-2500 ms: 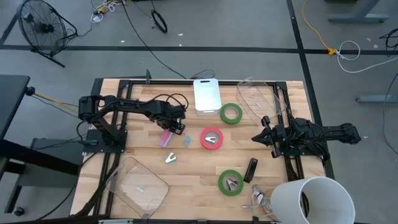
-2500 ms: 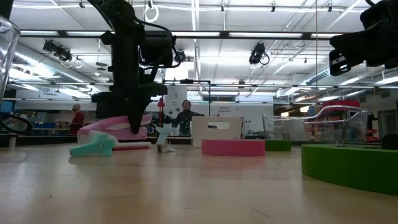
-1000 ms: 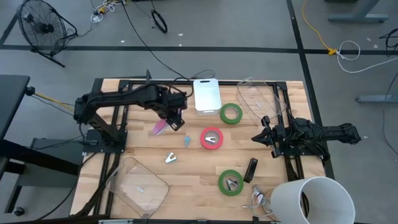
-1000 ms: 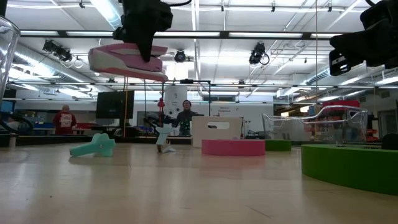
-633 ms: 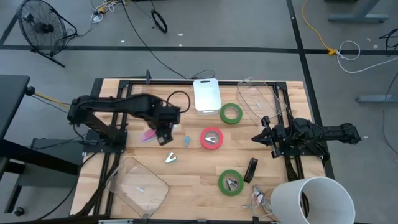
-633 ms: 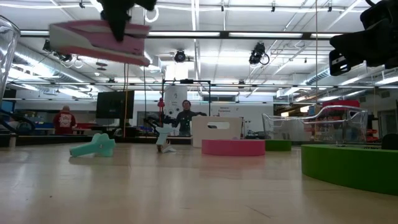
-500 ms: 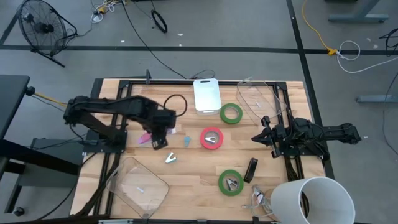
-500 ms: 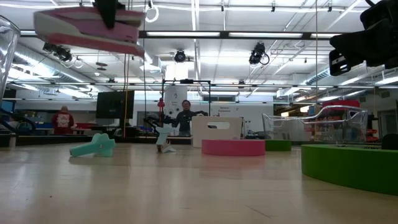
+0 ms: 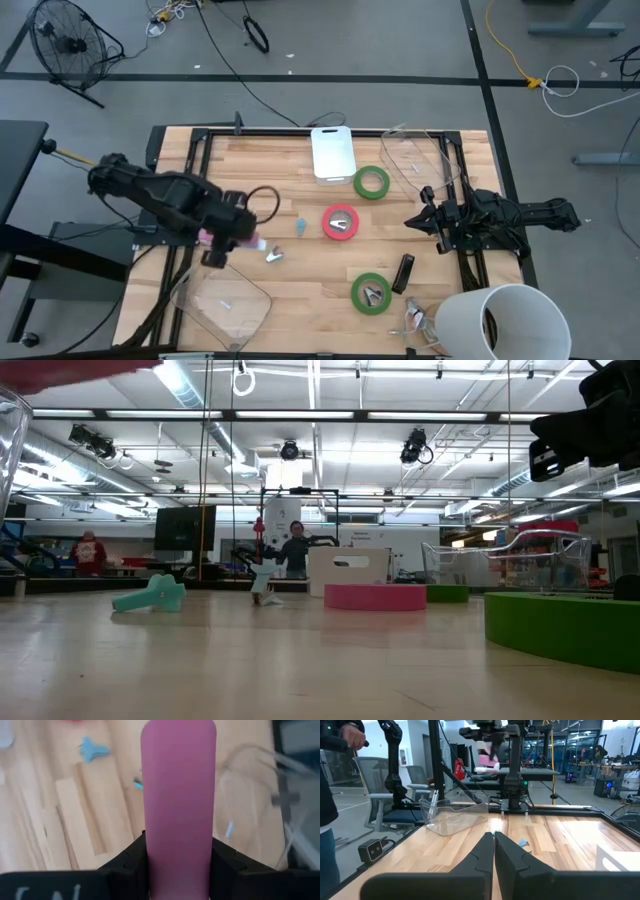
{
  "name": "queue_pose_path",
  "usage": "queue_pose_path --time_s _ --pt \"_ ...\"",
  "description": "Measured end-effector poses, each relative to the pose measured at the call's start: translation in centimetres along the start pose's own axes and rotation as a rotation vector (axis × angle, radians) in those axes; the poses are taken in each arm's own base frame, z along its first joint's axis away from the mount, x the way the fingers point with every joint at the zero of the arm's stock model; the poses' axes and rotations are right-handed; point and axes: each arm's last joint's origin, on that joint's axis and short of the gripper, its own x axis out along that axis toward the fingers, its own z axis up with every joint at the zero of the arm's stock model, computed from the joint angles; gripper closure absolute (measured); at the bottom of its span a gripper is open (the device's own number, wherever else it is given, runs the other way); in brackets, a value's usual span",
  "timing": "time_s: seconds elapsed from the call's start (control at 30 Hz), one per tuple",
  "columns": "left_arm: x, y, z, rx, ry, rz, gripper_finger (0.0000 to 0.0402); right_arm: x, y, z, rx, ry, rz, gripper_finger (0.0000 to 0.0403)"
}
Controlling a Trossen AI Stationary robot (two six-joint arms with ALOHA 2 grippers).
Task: Pick and place Stapler, Stapler remover, tape
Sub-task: Put the pink stapler into the bottom transparent bin
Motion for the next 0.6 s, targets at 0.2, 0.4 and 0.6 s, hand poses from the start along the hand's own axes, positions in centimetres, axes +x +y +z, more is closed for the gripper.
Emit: queue_pose_path --time_s 0.2,0.4,0.6 --pt "-0.1 -3.0 -0.7 0.301 0.013 -0.077 0.0263 0.0 0.0 0.0 0.000 -0.001 0.000 0.0383" --pt "-0.2 -5.1 -1.2 0.492 0.006 -0.145 0.0258 0.0 0.0 0.0 0.000 0.000 0.000 0.0383" --pt "-0.2 -6.1 -1.0 0.477 -0.032 -0.174 0.0263 0.0 0.0 0.0 0.000 -0.001 0.000 0.0383"
